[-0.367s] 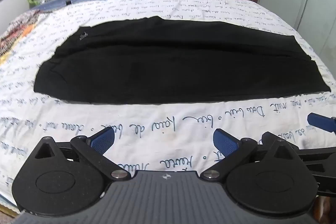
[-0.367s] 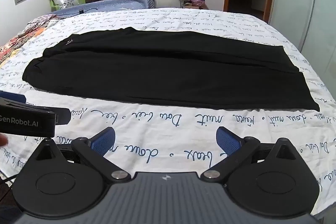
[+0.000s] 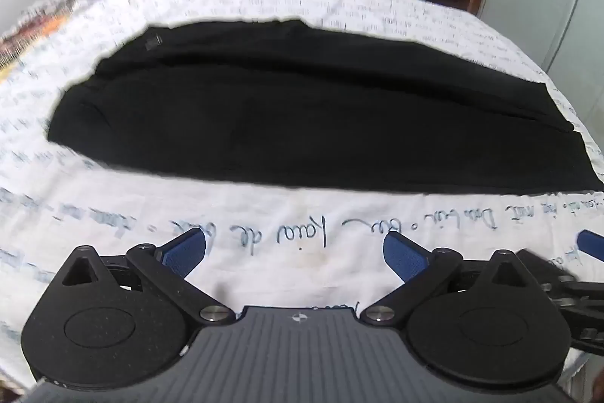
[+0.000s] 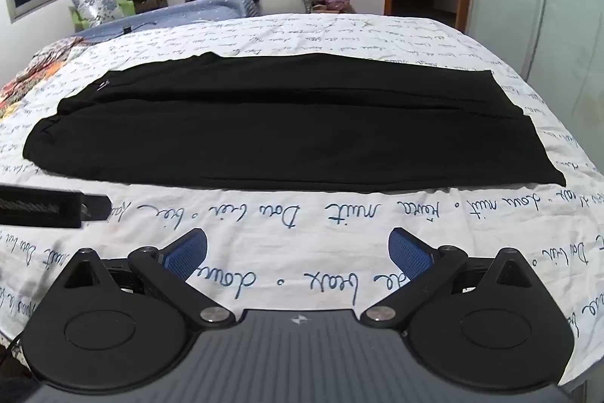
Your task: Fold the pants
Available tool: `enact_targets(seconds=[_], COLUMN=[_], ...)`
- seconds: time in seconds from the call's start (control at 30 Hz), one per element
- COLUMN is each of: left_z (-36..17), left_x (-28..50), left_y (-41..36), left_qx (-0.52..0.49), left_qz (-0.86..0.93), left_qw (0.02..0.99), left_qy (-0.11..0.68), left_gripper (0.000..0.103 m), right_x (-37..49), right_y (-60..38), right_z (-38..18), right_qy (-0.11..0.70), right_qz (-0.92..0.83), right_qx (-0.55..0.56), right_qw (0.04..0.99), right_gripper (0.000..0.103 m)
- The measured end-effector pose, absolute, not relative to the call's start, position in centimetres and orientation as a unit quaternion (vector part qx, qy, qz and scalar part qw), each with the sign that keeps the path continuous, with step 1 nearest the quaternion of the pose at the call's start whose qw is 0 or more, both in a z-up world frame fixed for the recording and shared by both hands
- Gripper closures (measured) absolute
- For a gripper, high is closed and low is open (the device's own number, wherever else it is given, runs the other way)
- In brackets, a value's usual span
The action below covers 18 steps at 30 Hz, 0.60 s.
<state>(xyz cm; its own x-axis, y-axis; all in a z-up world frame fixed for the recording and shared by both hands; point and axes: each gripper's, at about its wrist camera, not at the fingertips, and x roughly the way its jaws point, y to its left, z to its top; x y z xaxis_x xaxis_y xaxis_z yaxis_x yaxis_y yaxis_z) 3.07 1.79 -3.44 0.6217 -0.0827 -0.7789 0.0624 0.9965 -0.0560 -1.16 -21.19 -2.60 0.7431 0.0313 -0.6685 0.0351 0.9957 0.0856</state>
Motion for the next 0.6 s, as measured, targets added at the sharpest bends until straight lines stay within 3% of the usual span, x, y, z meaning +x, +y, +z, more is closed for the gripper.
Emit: enact_targets(seconds=[0.2,0.6], left_z=[-7.7,-8.0], left_x=[4.8,4.0], left_y=[1.4,0.7], left_qx=[0.005,0.014], left_qz=[-0.042,-0.031], left_qw=[0.884,0.891], left_qy=[0.465,0.452], left_gripper=[0.0,0.0], right_x=[-1.3,-1.1], right_y=[-21.4,-21.4], right_z=[-3.1,-3.6], right_qy=[0.359,0.362], right_qz=[0.001,0.019], right_qx=[0.053,0.068], right_qw=[0.932,0.929], right_gripper=[0.0,0.0])
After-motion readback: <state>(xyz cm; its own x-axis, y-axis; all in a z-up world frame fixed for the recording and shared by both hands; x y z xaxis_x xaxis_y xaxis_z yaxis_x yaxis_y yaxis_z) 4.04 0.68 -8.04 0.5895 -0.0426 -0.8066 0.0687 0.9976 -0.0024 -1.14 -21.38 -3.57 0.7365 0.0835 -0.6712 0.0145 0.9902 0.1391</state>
